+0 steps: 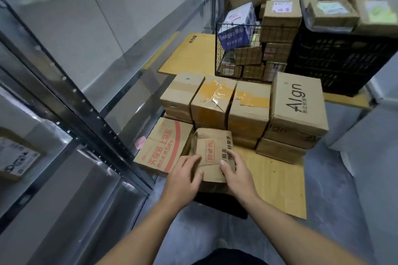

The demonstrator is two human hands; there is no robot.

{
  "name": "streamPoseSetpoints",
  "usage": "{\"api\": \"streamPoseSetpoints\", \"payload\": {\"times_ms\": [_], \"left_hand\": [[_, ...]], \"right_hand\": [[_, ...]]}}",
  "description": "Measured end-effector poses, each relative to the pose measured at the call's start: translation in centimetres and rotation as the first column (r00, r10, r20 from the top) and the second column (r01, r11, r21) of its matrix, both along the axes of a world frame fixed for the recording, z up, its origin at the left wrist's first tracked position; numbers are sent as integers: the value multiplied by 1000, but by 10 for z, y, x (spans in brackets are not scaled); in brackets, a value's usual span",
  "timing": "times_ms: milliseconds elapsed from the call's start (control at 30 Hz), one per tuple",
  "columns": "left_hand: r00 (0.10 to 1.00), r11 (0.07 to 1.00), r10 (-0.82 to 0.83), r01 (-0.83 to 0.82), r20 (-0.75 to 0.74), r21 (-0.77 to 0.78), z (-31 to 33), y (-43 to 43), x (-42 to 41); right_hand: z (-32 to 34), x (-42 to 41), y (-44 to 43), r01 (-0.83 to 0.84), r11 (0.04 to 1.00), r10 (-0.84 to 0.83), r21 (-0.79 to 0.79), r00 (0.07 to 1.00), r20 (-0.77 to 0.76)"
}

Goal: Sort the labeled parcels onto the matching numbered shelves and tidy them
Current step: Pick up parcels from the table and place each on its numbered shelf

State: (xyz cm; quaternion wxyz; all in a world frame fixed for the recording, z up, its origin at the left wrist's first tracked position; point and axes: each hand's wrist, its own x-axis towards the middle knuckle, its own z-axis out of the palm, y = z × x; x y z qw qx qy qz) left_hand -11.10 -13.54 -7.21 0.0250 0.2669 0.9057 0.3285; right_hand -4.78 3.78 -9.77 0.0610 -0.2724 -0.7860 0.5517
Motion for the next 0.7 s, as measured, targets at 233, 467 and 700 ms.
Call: {"api": "streamPoseSetpoints", "payload": {"times_ms": [233, 467, 700], "left_hand": [[983, 936, 10, -73, 182, 345, 23, -34, 50], [951, 835, 130, -258, 281, 486, 36, -70, 92], [921, 824, 103, -291, 376, 487, 41, -93, 119]], "right_hand": [[20, 54, -37, 54, 982, -77, -183, 989, -126], [37, 105, -73, 96, 941, -175, -324, 958, -226], [59, 127, -95, 26, 954, -135, -299, 927, -350]]}}
